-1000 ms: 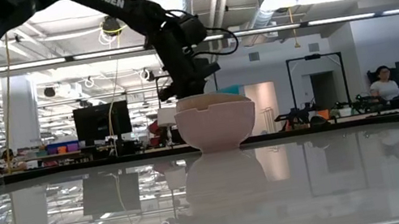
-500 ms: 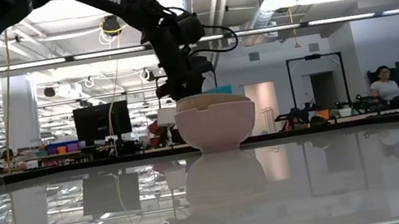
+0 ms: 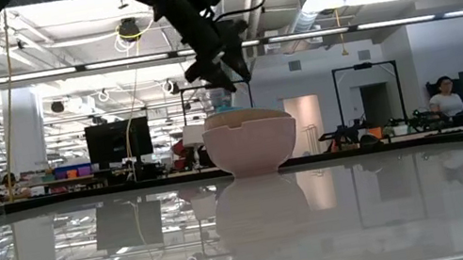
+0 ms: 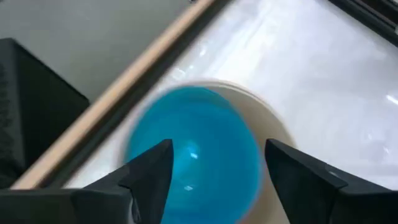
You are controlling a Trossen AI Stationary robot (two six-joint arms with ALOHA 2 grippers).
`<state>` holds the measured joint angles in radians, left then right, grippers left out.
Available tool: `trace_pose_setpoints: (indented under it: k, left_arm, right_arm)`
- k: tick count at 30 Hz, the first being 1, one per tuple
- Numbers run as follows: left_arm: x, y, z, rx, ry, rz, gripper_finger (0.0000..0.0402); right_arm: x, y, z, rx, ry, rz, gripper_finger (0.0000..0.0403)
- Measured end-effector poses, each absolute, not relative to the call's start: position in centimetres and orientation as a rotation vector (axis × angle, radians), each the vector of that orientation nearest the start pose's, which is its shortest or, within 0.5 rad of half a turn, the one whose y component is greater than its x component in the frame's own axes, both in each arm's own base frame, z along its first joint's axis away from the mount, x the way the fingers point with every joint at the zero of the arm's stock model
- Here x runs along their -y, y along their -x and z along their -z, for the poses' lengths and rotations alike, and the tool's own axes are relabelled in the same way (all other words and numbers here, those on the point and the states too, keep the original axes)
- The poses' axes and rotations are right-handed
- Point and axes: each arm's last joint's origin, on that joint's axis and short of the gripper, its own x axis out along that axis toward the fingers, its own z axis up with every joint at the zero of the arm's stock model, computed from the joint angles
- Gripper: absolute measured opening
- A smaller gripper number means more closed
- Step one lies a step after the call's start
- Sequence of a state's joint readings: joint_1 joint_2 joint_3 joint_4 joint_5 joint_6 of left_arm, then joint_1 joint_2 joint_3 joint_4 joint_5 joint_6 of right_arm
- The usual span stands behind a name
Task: Nest bowls inside each other
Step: Adjust the stacked bowls
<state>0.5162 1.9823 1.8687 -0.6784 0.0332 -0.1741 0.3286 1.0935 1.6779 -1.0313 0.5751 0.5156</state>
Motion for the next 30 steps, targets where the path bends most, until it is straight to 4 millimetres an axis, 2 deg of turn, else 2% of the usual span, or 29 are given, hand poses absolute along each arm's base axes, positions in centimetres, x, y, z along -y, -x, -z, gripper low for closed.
trace_pose_setpoints:
  k: [3, 6, 12, 14, 25, 30]
  left_arm:
    - [-20.5, -39.4, -30.6, -0.733, 0.377, -0.476, 0.0221]
    - [-19.2, -40.3, -30.1, -0.722, 0.356, -0.442, 0.0178]
    - [-18.2, -40.4, -27.9, -0.778, 0.353, -0.478, 0.0021]
    - [-18.7, -40.3, -27.4, -0.769, 0.348, -0.534, 0.0013]
    - [-22.9, -39.1, -28.4, -0.608, 0.389, -0.638, 0.0000]
    - [-24.7, -38.4, -27.6, -0.611, 0.427, -0.661, 0.0000]
  right_arm:
    - [-3.5, -15.0, -48.3, -0.330, -0.310, 0.337, 0.0223]
    - [-3.6, -14.9, -48.3, -0.332, -0.308, 0.326, 0.0222]
    - [-3.9, -14.9, -48.3, -0.334, -0.312, 0.307, 0.0223]
    - [-4.0, -14.8, -48.3, -0.335, -0.311, 0.300, 0.0223]
    - [-4.3, -15.0, -48.1, -0.349, -0.325, 0.298, 0.0223]
    - [-4.4, -15.2, -48.0, -0.355, -0.327, 0.294, 0.0223]
